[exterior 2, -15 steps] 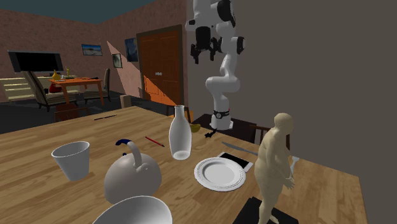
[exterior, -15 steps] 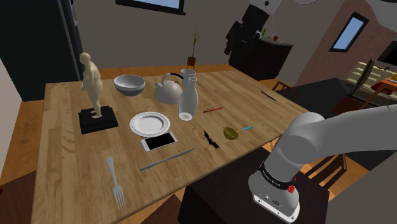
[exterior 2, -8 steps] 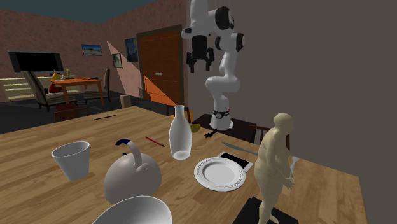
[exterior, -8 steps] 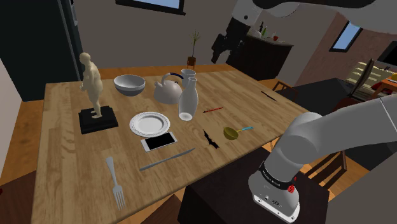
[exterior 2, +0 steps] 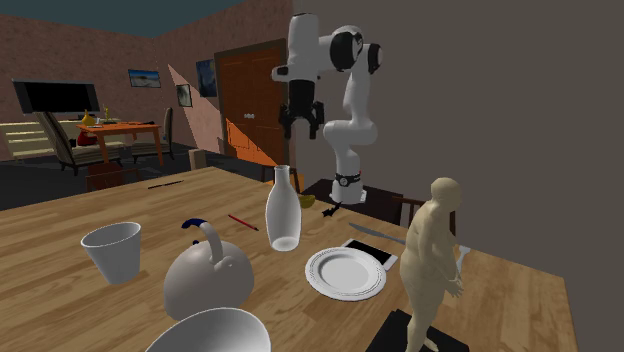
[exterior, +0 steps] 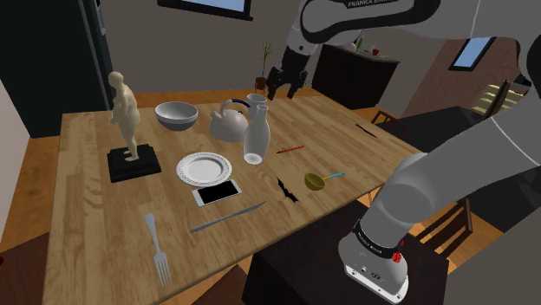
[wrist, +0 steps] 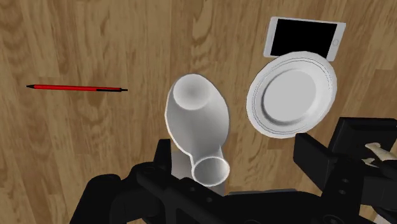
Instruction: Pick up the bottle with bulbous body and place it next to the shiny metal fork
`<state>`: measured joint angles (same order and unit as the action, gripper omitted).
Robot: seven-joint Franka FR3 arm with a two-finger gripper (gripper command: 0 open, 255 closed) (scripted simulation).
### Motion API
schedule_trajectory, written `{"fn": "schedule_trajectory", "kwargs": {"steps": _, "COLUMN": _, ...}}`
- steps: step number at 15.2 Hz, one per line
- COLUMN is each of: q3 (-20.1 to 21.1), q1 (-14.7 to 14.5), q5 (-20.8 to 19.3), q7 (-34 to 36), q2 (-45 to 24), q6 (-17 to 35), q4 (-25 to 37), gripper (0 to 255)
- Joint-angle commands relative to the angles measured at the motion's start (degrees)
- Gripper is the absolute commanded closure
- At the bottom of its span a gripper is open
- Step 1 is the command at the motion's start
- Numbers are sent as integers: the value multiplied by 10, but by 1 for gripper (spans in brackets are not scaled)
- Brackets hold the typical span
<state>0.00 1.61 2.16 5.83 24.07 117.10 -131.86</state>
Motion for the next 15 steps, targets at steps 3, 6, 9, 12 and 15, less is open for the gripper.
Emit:
{"fn": "schedule_trajectory", "kwargs": {"steps": 3, "q3": 7, "q1": 5, "q5": -21, "q7": 7, "q2": -83, "q6": 56, "q4": 24, "gripper": 0}}
{"fn": "schedule_trajectory", "kwargs": {"steps": 6, "q3": 10, "q1": 7, "q5": -37, "q7": 14, "q2": -134, "q6": 86, "q4": 43, "gripper": 0}}
{"fn": "schedule_trajectory", "kwargs": {"steps": 9, "q3": 10, "q1": 8, "q5": -38, "q7": 14, "q2": -146, "q6": 109, "q4": 32, "gripper": 0}}
{"fn": "schedule_trajectory", "kwargs": {"steps": 12, "q3": 10, "q1": 8, "q5": -38, "q7": 15, "q2": -159, "q6": 132, "q4": 22, "gripper": 0}}
{"fn": "schedule_trajectory", "kwargs": {"steps": 15, "q3": 10, "q1": 8, "q5": -39, "q7": 15, "q2": -166, "q6": 144, "q4": 17, "gripper": 0}}
